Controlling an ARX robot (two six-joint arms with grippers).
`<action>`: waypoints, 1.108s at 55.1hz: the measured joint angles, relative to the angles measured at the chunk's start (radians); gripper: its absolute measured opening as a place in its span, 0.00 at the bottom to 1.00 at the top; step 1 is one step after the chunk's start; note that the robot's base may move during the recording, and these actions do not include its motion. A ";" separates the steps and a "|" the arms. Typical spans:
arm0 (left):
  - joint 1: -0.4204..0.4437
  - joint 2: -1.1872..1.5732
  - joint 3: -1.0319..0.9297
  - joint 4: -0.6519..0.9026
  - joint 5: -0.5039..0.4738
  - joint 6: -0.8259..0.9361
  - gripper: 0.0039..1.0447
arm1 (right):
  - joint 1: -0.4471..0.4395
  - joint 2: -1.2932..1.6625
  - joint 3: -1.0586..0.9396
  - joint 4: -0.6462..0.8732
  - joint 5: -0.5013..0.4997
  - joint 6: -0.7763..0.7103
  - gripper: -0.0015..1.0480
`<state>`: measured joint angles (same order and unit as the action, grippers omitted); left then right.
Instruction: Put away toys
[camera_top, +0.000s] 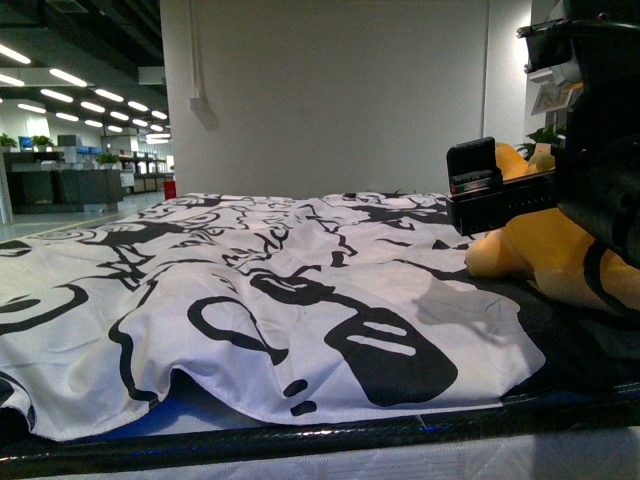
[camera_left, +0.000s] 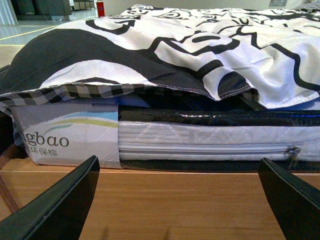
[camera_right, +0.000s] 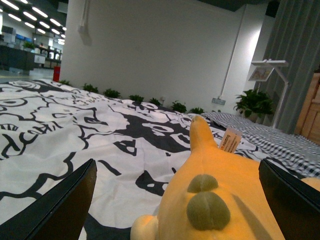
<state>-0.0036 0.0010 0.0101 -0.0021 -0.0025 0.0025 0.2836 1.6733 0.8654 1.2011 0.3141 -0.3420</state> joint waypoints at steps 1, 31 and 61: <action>0.000 0.000 0.000 0.000 0.000 0.000 0.94 | 0.000 0.001 0.003 -0.001 -0.001 -0.006 0.94; 0.000 0.000 0.000 0.000 0.000 0.000 0.94 | -0.055 0.023 0.023 -0.093 -0.020 -0.193 0.94; 0.000 0.000 0.000 0.000 0.000 0.000 0.94 | -0.072 -0.068 0.056 -0.479 0.034 -0.086 0.94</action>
<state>-0.0036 0.0010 0.0101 -0.0021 -0.0025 0.0025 0.2111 1.6058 0.9211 0.7223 0.3485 -0.4282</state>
